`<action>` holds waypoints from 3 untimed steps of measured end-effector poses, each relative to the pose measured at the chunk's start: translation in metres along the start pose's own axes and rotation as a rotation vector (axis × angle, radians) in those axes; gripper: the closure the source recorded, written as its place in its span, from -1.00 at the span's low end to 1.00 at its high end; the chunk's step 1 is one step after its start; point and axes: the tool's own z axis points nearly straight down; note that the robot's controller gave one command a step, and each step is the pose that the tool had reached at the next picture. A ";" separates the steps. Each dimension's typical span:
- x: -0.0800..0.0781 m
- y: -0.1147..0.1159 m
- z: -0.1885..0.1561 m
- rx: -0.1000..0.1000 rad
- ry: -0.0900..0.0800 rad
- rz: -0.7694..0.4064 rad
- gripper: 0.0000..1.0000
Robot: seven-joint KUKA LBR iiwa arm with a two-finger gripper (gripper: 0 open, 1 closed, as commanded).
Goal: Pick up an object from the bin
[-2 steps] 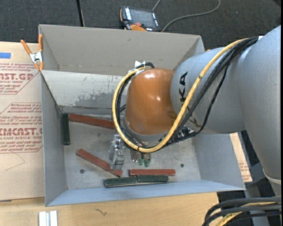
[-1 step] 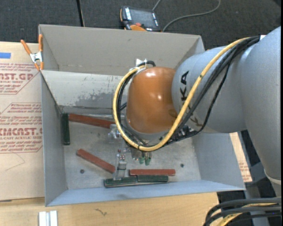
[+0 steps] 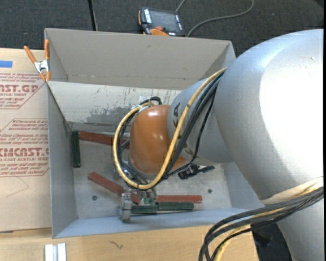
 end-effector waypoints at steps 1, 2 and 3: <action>-0.003 0.000 -0.007 -0.002 -0.006 0.000 1.00; -0.002 -0.024 -0.024 0.000 -0.008 -0.210 1.00; -0.002 -0.024 -0.023 -0.001 -0.007 -0.210 -1.00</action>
Offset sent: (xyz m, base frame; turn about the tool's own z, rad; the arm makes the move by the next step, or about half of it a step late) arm 0.0000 0.0000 0.0000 0.0000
